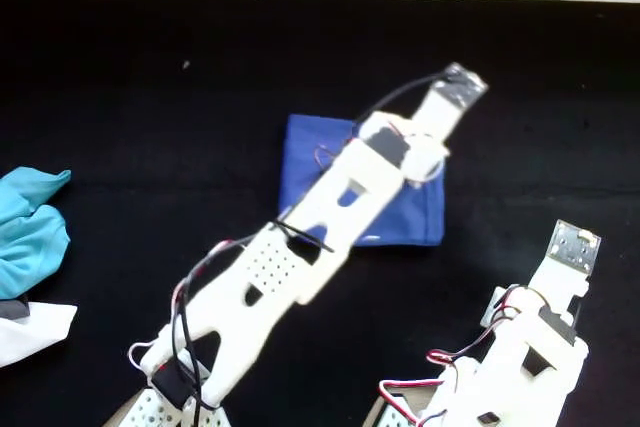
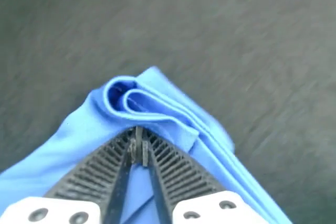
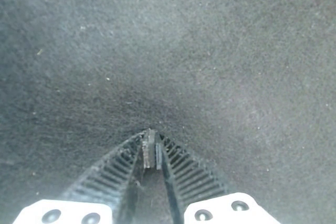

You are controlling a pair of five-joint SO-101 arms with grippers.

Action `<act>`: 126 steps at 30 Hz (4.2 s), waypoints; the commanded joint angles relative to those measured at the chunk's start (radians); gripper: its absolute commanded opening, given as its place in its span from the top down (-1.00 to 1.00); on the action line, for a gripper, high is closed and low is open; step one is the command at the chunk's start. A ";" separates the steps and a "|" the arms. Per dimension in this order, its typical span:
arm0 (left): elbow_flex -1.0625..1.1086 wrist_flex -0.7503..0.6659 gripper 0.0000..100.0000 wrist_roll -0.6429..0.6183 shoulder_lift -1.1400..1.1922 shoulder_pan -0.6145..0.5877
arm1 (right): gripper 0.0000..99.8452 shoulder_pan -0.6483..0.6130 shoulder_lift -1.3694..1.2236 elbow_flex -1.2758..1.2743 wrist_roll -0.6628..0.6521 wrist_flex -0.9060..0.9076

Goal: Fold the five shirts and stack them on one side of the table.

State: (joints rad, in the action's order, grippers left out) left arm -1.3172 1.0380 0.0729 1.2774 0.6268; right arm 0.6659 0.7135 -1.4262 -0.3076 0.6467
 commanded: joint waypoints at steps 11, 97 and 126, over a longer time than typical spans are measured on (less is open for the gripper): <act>-0.272 0.038 0.98 -0.003 -0.013 -0.042 | 0.99 -0.018 0.002 -0.019 -0.005 -0.027; 1.509 0.736 0.98 0.150 -2.118 -1.179 | 0.36 -0.736 -1.307 1.799 0.404 0.809; 2.134 0.503 0.97 0.379 -2.405 -1.334 | 0.99 -0.404 -1.457 2.100 0.118 0.796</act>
State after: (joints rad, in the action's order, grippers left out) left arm 0.7511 1.6042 0.4319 -1.1270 -0.7020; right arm 0.1013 -0.7426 0.5178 -0.1174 1.4246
